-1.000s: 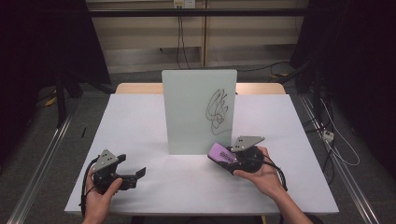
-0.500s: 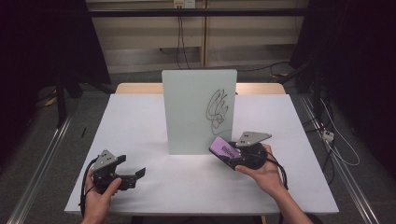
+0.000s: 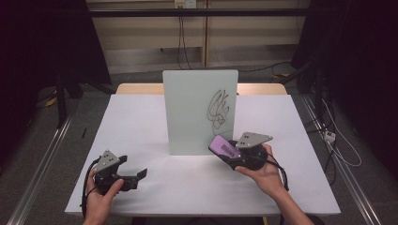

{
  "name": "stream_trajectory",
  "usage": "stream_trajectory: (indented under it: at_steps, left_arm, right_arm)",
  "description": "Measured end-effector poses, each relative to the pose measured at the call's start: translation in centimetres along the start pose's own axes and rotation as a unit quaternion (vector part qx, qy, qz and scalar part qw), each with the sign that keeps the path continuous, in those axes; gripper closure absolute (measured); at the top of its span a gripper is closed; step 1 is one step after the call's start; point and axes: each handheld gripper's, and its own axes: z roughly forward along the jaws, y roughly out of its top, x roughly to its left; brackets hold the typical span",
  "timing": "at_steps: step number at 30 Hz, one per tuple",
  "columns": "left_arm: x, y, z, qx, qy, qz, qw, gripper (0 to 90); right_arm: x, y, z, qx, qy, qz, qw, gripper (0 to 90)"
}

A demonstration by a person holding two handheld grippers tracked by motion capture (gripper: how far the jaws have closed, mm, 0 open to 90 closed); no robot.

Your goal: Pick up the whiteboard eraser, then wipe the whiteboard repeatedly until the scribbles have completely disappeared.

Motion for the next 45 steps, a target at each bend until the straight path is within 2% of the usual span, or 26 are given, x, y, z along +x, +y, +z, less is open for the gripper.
stream_trajectory:
  at_steps: [4, 5, 10, 14, 15, 19, 21, 24, 26, 29, 35, 37, 40, 41, 45]
  left_arm:
    - [0.2, -0.1, 0.1, 0.000, -0.004, -0.011, 0.9999, 5.7]
    - [0.3, -0.1, 0.1, 0.000, -0.004, -0.010, 0.9999, 5.6]
    - [0.1, -0.1, -0.1, -0.004, 0.001, -0.006, 1.0000, 5.6]
    - [-0.1, 0.1, 0.1, -0.003, 0.001, -0.003, 1.0000, 5.6]
    - [-0.1, 0.2, 0.2, 0.001, 0.001, 0.004, 1.0000, 5.6]
    - [-0.1, 0.0, 0.4, 0.005, -0.005, 0.004, 1.0000, 5.7]
    - [0.1, -0.1, 0.6, 0.007, -0.006, -0.005, 0.9999, 5.6]
    - [0.1, -0.1, 0.5, 0.011, 0.008, 0.010, 0.9999, 5.7]
    - [-0.1, 0.0, 0.4, 0.011, 0.007, 0.019, 0.9997, 5.6]
    - [-0.4, 0.2, 0.6, 0.013, 0.002, 0.024, 0.9996, 5.6]
    - [-0.3, 0.0, 0.5, 0.016, 0.002, 0.024, 0.9996, 5.6]
    - [-0.2, 0.0, 0.4, 0.015, 0.002, 0.019, 0.9997, 5.7]
    - [-0.2, 0.1, 0.4, 0.011, 0.005, 0.017, 0.9998, 5.6]
    - [-0.3, 0.1, 0.4, 0.010, 0.002, 0.019, 0.9998, 5.6]
    - [-0.5, 0.1, 0.4, 0.011, 0.005, 0.026, 0.9996, 5.6]
  right_arm:
    - [-0.2, 0.2, -0.1, -0.008, -0.006, 0.004, 0.9999, 41.7]
    - [-0.3, 0.4, -0.4, -0.032, -0.010, -0.001, 0.9994, 41.7]
    - [-0.1, 1.0, -1.1, -0.048, -0.022, -0.005, 0.9986, 41.8]
    - [0.2, 1.0, -1.2, -0.049, -0.024, -0.008, 0.9985, 41.8]
    - [0.2, 1.0, -1.3, -0.050, -0.023, -0.010, 0.9984, 41.8]
    - [0.0, 1.2, -1.5, -0.052, -0.025, -0.010, 0.9983, 41.8]
    - [-0.2, 1.3, -1.4, -0.054, -0.025, -0.006, 0.9982, 41.8]
    - [-0.5, 1.5, -1.0, -0.053, -0.023, -0.003, 0.9983, 41.8]
    - [-0.5, 1.5, -0.5, -0.053, -0.019, 0.001, 0.9984, 41.8]
    - [0.0, 1.9, 0.7, -0.049, -0.010, -0.020, 0.9986, 41.8]
    - [0.0, 1.9, 1.6, -0.048, -0.013, -0.044, 0.9978, 41.8]
    - [-0.1, 2.4, 1.5, -0.050, -0.020, -0.054, 0.9971, 41.8]
    - [-0.3, 2.9, 1.3, -0.059, -0.030, -0.053, 0.9964, 41.8]
    - [-0.4, 3.4, 1.0, -0.063, -0.040, -0.060, 0.9954, 41.8]
    - [-0.7, 4.1, 0.5, -0.073, -0.051, -0.066, 0.9938, 41.8]
